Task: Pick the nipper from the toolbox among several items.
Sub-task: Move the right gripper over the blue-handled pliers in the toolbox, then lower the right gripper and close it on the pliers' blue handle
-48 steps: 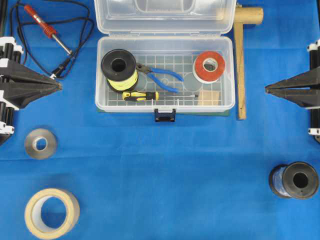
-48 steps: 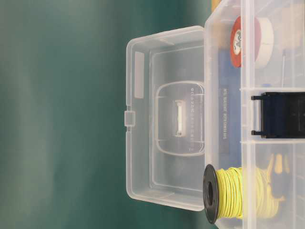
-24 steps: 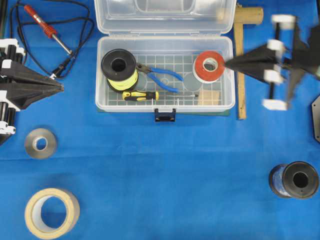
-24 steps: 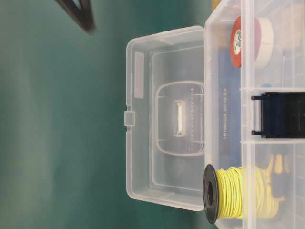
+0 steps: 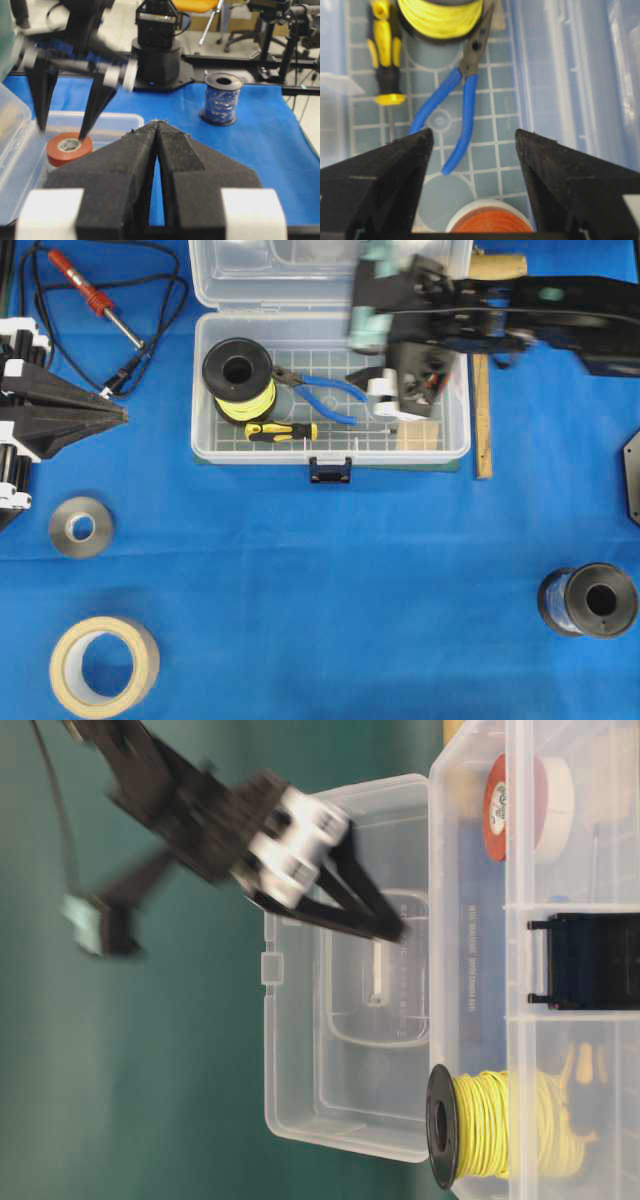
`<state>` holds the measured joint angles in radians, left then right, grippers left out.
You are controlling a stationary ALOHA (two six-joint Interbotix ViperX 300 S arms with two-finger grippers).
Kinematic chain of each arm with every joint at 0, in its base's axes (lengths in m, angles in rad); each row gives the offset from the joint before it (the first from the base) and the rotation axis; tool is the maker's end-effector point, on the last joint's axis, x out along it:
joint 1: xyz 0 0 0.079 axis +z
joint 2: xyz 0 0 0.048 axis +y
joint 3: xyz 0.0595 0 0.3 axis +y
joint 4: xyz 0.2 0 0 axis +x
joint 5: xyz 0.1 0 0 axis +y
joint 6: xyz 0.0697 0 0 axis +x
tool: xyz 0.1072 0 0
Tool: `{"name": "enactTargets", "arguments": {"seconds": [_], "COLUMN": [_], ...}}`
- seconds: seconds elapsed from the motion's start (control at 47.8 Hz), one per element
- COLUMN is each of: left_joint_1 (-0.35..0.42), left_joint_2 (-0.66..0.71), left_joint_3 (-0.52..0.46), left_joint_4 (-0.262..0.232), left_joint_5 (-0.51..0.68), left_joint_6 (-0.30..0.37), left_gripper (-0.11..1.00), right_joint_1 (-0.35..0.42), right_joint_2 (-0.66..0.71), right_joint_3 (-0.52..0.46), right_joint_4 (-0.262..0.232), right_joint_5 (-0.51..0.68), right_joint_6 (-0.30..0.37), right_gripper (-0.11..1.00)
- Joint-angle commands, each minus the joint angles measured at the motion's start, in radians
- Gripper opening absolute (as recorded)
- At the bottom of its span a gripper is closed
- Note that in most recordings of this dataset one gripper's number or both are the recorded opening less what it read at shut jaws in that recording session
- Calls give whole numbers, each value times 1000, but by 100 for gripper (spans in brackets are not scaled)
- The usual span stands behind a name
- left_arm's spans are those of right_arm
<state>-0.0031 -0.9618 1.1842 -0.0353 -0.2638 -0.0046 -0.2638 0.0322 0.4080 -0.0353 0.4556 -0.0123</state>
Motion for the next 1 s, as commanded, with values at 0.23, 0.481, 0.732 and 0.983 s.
{"name": "enactTargets", "arguments": {"seconds": [0.23,0.481,0.732,0.983], "left_joint_1": [-2,-2,-2,-2], "left_joint_2": [9,9,9,8], "left_joint_3": [-12,-11,-9,-11], "left_joint_4": [-2,-2,-2,-2], "left_joint_5": [-6,-5,-3,-3], "left_joint_6": [-2,-2,-2,-2], "left_gripper": [0,0,0,0], "right_joint_1": [-15,-21,-21,-23], "right_joint_2": [189,282,296,256], "right_joint_3": [-121,-123,-123,-118], "right_joint_4": [-5,-3,-3,-2], "right_joint_5": [25,-21,-23,-2], "right_joint_6": [-14,-20,-35,-32], "right_gripper": [64,64,29,13]}}
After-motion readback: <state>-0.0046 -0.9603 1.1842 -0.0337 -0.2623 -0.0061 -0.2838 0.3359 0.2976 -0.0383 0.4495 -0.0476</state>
